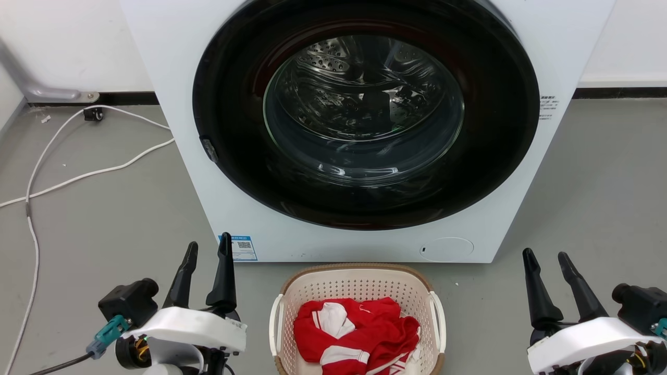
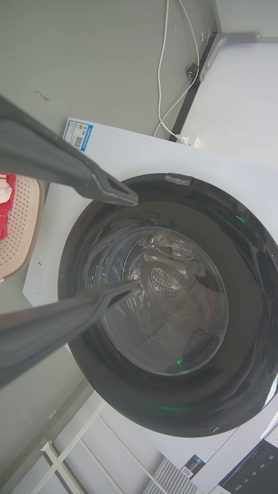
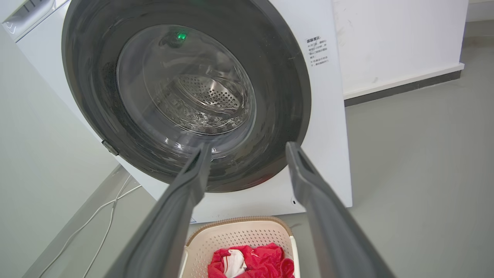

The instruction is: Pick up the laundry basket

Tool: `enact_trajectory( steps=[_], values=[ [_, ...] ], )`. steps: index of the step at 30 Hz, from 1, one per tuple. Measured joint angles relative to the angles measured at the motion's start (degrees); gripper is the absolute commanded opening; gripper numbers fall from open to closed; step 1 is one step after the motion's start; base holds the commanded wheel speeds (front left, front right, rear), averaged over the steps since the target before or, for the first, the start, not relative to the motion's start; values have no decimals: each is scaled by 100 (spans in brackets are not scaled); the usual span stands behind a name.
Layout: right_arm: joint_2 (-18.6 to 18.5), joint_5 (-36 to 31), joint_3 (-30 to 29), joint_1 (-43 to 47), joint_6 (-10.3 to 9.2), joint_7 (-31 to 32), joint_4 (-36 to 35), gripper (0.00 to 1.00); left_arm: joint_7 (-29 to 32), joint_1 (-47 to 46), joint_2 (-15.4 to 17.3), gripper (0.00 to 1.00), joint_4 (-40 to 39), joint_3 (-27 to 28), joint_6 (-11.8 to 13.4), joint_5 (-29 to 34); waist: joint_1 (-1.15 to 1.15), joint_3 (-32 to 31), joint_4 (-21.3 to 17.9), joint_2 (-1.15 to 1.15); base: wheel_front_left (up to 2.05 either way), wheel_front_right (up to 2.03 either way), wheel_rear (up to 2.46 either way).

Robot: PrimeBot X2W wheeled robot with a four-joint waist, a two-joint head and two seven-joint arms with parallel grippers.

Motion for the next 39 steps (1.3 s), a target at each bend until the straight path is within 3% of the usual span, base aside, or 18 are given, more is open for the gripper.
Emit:
enact_trajectory(
  steps=[16,39],
  values=[
    [5,-1138,71,69,1,-42,-202,100,-211,29,-1,100,158,-37,82,922,0,-23,-26,0,0,0,0],
    [15,-2247,62,270,1,78,-531,100,-475,26,0,100,346,-121,120,2074,0,-62,-14,0,0,0,0]
  ],
)
